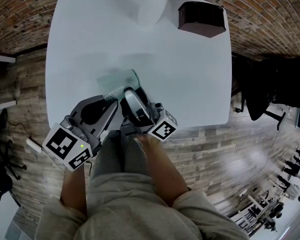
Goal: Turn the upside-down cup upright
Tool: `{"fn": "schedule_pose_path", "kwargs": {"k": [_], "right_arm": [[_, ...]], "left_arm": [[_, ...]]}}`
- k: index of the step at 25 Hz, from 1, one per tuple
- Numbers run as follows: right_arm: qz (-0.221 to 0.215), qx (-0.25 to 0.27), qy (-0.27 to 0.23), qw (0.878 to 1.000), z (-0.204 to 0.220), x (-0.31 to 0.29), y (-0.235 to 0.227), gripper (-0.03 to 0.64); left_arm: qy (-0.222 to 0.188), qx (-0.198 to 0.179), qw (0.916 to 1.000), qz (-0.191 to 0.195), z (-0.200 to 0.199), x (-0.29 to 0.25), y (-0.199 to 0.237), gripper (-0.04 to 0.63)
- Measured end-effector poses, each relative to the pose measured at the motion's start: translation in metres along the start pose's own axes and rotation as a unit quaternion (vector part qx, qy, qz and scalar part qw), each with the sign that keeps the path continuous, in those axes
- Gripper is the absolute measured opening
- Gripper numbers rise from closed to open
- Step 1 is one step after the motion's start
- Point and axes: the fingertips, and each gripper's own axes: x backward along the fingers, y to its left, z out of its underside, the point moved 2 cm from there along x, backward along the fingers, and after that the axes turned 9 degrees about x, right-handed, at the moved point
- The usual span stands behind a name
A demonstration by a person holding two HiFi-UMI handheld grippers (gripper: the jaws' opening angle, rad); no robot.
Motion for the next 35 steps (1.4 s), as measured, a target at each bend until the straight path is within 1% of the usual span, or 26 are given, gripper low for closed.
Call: {"fn": "schedule_pose_path", "kwargs": {"k": [4, 9, 13, 16, 21, 26, 29, 33, 34, 35], "right_arm": [[0.002, 0.002, -0.002, 1.0, -0.001, -0.002, 0.0, 0.308], [0.021, 0.024, 0.01, 0.999, 0.001, 0.0, -0.003, 0.31], [0.041, 0.056, 0.03, 0.997, 0.005, 0.001, -0.005, 0.308], [0.051, 0.066, 0.036, 0.996, 0.005, 0.003, -0.005, 0.308], [0.077, 0.087, 0.042, 0.992, 0.0, 0.01, -0.008, 0.308], [0.104, 0.12, 0.054, 0.986, -0.011, 0.018, -0.009, 0.302], [0.121, 0.138, 0.056, 0.981, -0.02, 0.023, -0.008, 0.275], [0.136, 0.161, 0.057, 0.976, -0.028, 0.028, -0.003, 0.157], [0.139, 0.165, 0.058, 0.975, -0.029, 0.029, -0.002, 0.123], [0.142, 0.169, 0.06, 0.973, -0.03, 0.031, -0.001, 0.074]], "left_arm": [[0.005, -0.003, 1.0, 0.004, 0.0, -0.001, -0.002, 0.031], [0.033, -0.027, 0.999, -0.012, 0.002, -0.002, -0.001, 0.021], [0.062, -0.055, 0.996, -0.032, 0.006, -0.002, 0.003, 0.021], [0.075, -0.057, 0.995, -0.034, 0.008, -0.002, 0.005, 0.021], [0.102, -0.071, 0.9914, -0.041, 0.013, -0.004, 0.005, 0.021], [0.124, -0.086, 0.9872, -0.05, 0.018, -0.008, 0.005, 0.021], [0.139, -0.097, 0.984, -0.054, 0.02, -0.009, 0.005, 0.021], [0.162, -0.107, 0.9792, -0.059, 0.024, -0.01, 0.006, 0.021], [0.168, -0.108, 0.9781, -0.06, 0.025, -0.011, 0.006, 0.021], [0.173, -0.11, 0.9768, -0.06, 0.026, -0.011, 0.005, 0.021]]}}
